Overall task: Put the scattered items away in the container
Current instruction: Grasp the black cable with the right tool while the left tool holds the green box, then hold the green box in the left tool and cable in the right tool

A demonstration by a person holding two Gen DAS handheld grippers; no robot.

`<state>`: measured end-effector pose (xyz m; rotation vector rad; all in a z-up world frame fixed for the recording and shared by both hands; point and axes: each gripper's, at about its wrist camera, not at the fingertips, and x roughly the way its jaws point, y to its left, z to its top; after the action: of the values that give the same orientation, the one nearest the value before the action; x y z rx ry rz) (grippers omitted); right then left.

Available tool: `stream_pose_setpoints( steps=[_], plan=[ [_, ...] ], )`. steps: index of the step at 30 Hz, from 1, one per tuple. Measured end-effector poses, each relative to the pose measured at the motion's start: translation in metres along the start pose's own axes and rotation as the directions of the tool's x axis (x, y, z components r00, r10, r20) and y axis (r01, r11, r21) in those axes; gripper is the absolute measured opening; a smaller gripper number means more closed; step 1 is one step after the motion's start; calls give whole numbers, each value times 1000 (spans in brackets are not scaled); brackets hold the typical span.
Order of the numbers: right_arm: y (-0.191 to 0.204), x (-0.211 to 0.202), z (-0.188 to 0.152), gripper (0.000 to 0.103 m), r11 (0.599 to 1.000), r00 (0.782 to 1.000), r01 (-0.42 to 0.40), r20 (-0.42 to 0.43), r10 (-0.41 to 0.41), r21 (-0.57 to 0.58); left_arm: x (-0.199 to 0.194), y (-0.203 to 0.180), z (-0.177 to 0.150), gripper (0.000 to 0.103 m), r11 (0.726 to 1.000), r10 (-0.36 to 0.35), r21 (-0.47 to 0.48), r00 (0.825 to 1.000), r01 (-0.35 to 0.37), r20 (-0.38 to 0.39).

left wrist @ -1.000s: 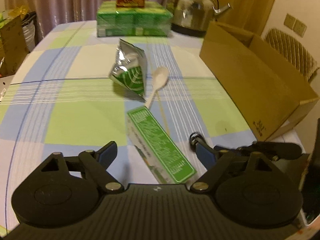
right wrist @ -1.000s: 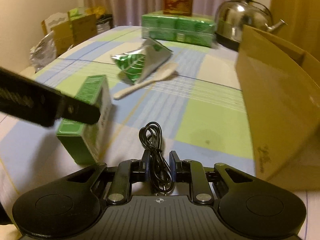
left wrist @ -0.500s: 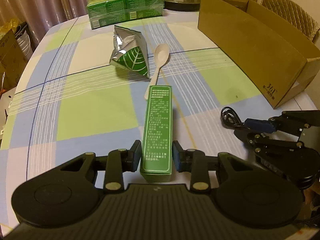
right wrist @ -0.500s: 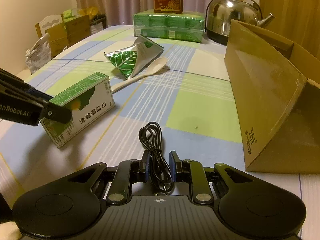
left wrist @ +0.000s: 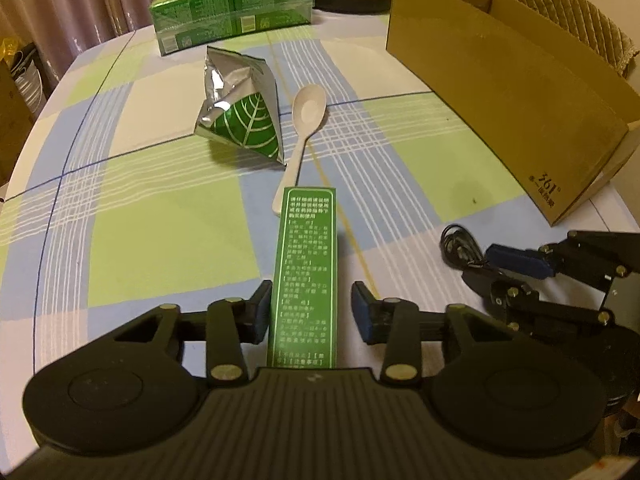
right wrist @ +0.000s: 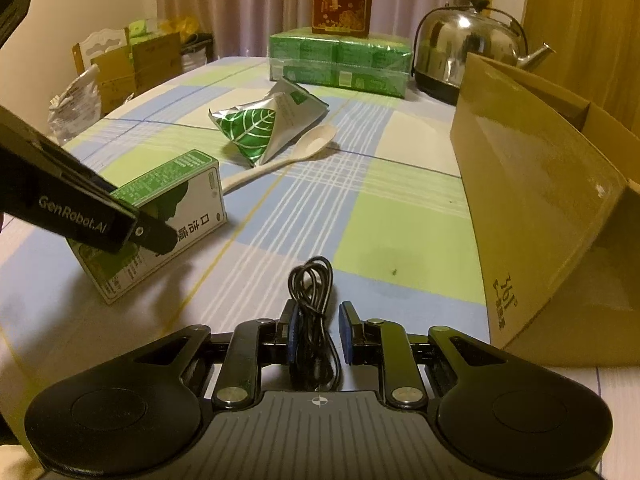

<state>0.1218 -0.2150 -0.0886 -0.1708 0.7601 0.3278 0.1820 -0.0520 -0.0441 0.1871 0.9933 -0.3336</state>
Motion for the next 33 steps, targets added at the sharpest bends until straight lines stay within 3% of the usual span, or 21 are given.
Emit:
stream_pose_setpoints(
  steps=[4, 8, 33],
  plan=[
    [0, 1, 1, 17, 1000, 1000, -3, -7, 3, -3, 1, 5, -3, 26, 1000, -4, -16, 1000, 4, 2],
    [2, -1, 2, 11, 1000, 1000, -5, -22, 5, -5, 0, 6, -5, 25, 1000, -13, -16, 1000, 13, 3],
    [10, -57, 1, 11, 999, 1000, 8, 7, -8, 52, -46, -9, -34, 25, 998, -44, -45, 998, 46, 42]
  ],
)
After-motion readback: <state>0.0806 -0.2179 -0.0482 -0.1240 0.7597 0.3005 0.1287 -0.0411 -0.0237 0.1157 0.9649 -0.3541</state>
